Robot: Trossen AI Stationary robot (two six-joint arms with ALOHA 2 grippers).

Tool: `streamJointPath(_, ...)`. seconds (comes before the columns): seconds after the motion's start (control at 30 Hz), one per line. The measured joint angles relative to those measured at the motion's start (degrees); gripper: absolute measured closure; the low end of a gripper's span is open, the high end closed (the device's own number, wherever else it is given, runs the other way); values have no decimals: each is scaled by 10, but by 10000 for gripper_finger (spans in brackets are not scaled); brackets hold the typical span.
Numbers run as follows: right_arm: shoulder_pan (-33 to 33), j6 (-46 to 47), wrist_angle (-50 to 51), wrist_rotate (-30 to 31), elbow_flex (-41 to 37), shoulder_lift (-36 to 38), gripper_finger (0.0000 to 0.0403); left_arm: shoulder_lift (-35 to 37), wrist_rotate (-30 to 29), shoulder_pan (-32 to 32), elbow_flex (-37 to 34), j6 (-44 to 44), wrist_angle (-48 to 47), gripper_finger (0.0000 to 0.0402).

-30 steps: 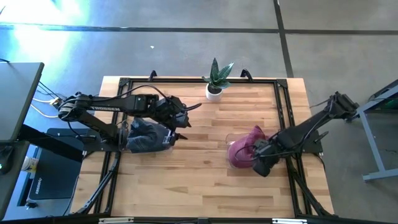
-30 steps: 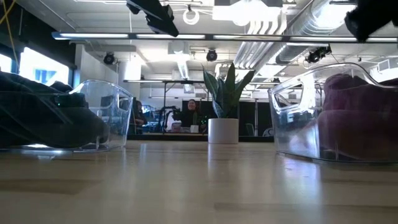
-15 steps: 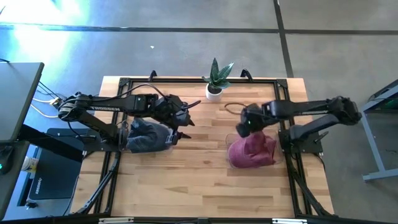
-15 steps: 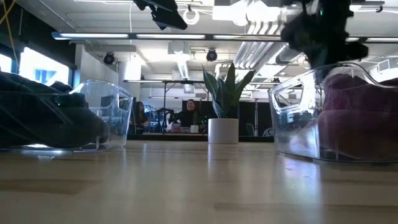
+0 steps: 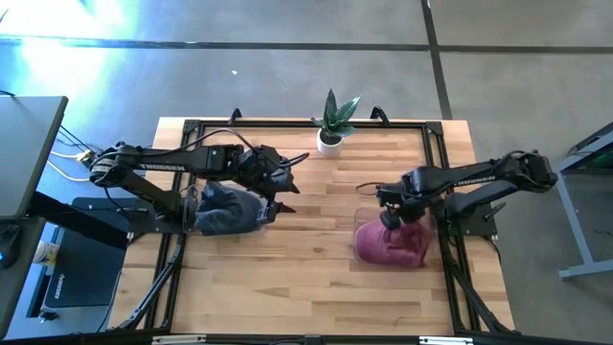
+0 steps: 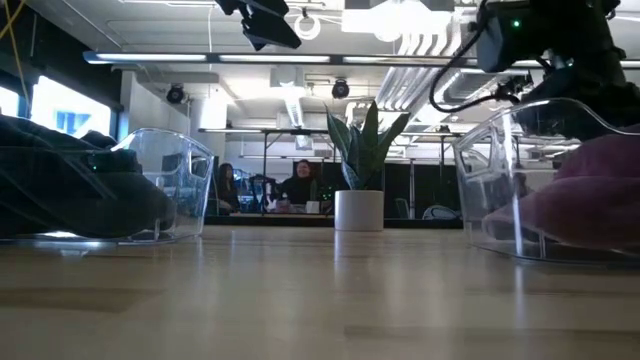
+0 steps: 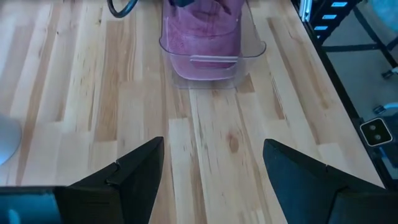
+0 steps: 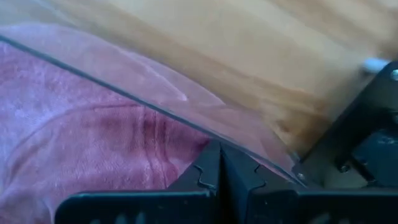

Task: Pick & Place hat
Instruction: Put the red cap into the right transparent bin

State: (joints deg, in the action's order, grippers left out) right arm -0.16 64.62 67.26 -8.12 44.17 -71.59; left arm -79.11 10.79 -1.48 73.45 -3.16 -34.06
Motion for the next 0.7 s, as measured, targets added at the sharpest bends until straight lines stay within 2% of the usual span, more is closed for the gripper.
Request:
streamJointPath(0.13,6,13,35,37,36,-1,399,0,0,0,0,0,1,131)
streamJointPath(0.3,18,11,94,50,131,0,402,0,-11,0,0,0,-1,131)
streamJointPath(0.43,48,5,61,73,185,0,399,0,-24,0,0,0,-8,131)
streamJointPath(0.53,86,-29,-11,77,182,0,401,0,-24,0,0,0,-10,131)
streamJointPath(0.7,122,5,-93,1,95,0,401,0,-24,0,0,0,-17,131)
